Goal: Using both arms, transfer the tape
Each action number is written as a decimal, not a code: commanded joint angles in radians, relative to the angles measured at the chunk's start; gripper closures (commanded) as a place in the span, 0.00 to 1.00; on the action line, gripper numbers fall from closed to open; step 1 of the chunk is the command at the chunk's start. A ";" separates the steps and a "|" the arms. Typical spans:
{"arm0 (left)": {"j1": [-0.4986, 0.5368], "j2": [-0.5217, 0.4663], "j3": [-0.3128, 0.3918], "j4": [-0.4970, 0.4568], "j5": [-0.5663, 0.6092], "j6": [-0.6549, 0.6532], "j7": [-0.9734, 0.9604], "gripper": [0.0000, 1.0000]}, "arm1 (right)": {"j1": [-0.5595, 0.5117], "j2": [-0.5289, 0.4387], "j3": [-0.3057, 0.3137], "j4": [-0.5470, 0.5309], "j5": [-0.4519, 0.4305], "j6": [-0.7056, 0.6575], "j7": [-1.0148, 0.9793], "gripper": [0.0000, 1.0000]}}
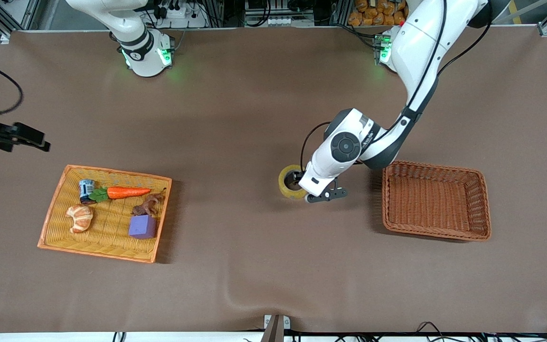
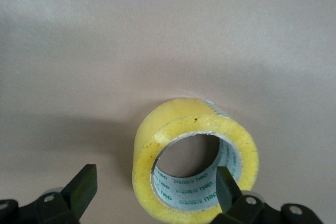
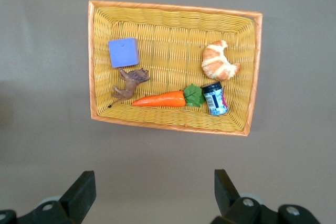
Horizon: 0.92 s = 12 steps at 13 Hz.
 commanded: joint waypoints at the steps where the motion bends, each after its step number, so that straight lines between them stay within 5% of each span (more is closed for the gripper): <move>1: -0.002 0.009 0.005 -0.003 0.045 0.008 -0.024 0.00 | -0.038 -0.076 0.049 -0.155 0.018 0.066 -0.007 0.00; 2: -0.002 0.010 0.006 -0.013 0.047 0.008 -0.024 0.04 | -0.060 -0.116 0.054 -0.215 0.015 0.109 -0.024 0.00; 4: -0.002 0.018 0.007 -0.016 0.047 0.008 -0.024 0.29 | -0.063 -0.124 0.062 -0.208 -0.014 0.120 -0.091 0.00; 6: -0.002 0.021 0.007 -0.016 0.047 0.008 -0.026 0.59 | -0.030 -0.129 0.049 -0.182 -0.095 0.113 -0.102 0.00; 8: -0.002 0.026 0.007 -0.016 0.047 0.008 -0.023 1.00 | 0.015 -0.121 -0.006 -0.127 -0.104 0.089 -0.099 0.00; 12: 0.040 -0.037 0.008 -0.016 0.055 -0.045 -0.007 1.00 | 0.017 -0.109 0.000 -0.100 -0.149 0.091 -0.096 0.00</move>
